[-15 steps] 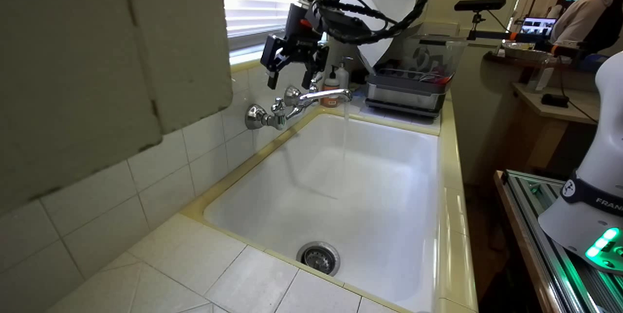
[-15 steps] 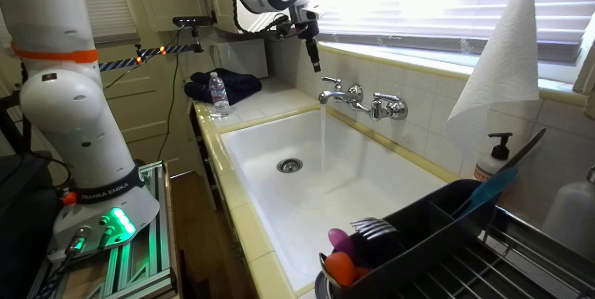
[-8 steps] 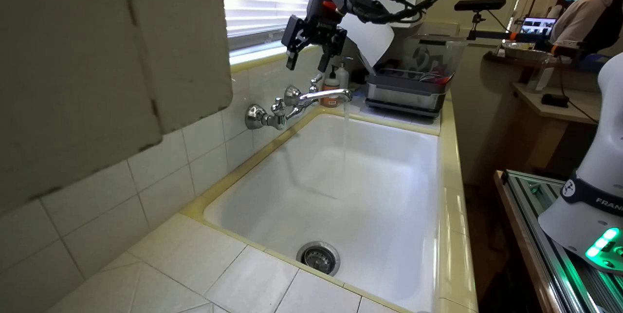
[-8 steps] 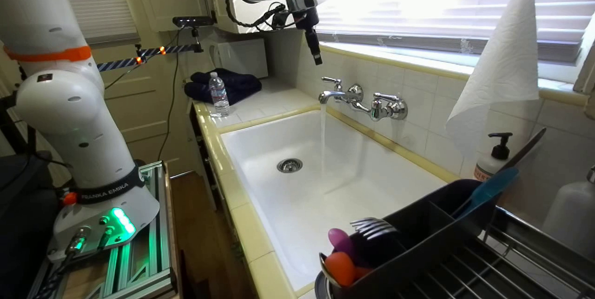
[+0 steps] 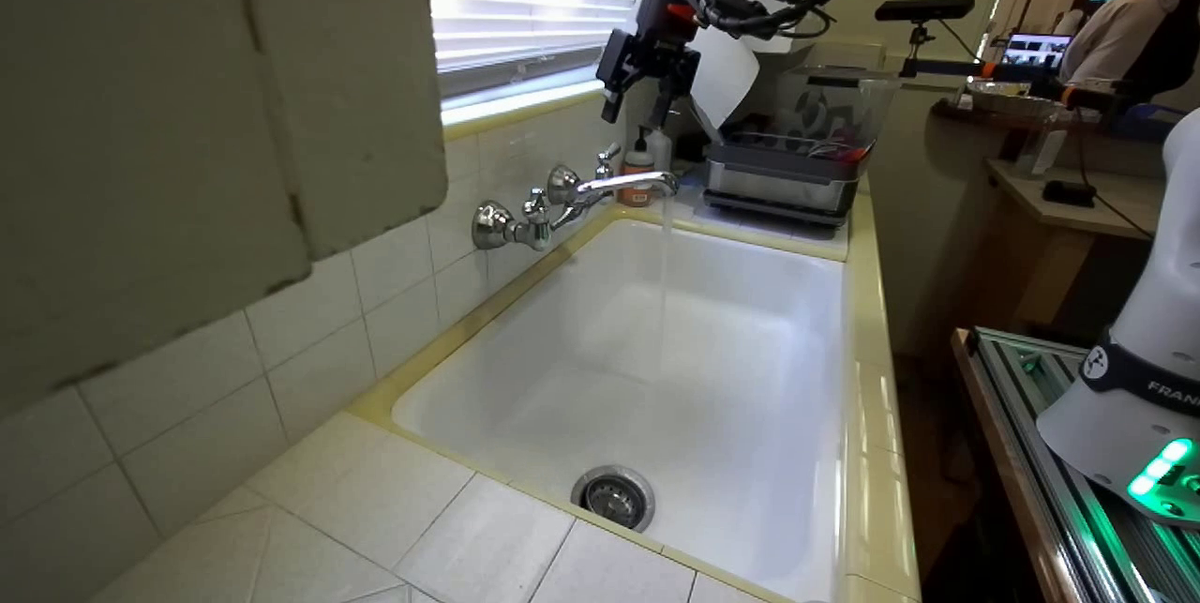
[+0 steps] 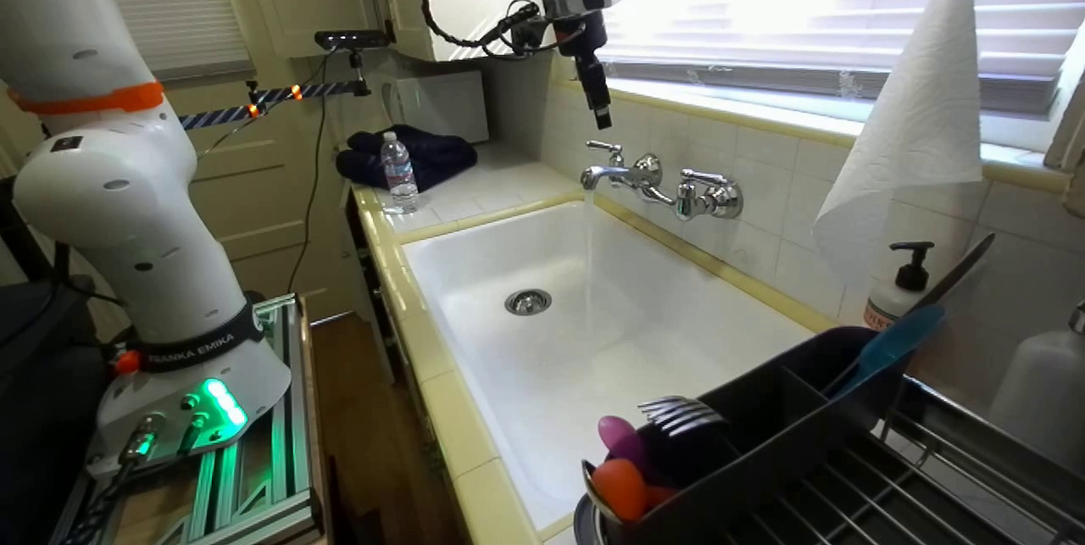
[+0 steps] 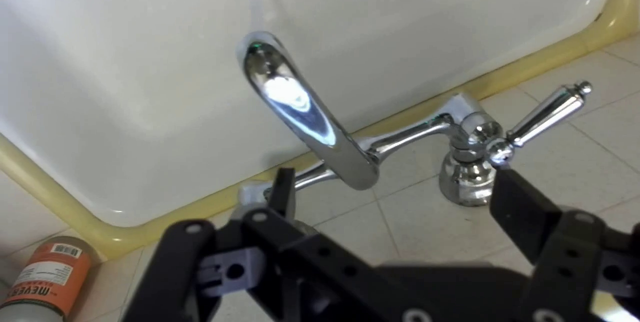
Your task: Turn the faucet head on the left slightly to the right and turn the faucet handle to the left
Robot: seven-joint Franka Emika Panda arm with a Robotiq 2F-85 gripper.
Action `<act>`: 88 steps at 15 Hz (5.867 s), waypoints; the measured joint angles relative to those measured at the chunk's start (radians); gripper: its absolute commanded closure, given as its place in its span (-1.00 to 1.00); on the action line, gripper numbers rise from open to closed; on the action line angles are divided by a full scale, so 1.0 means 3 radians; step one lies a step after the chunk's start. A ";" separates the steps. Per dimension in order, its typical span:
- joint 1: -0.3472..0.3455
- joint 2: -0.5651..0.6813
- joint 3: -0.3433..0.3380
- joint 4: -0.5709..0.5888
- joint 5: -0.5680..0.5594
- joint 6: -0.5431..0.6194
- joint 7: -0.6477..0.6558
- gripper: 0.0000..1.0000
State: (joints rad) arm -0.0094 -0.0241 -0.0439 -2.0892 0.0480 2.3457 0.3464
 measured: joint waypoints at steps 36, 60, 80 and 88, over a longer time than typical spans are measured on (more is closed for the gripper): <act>-0.0175 0.0409 -0.0027 -0.0188 0.0447 0.0371 -0.1954 0.84; -0.0055 0.0902 0.0077 0.0198 0.0162 0.0305 -0.1014 -0.06; 0.0031 0.0963 0.0076 0.0256 -0.0006 0.0306 -0.0558 1.00; 0.0126 0.1018 0.0098 0.0301 -0.0006 0.0314 -0.0364 1.00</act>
State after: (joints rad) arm 0.0285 0.2813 -0.0144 -1.9989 0.0462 2.4400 0.2371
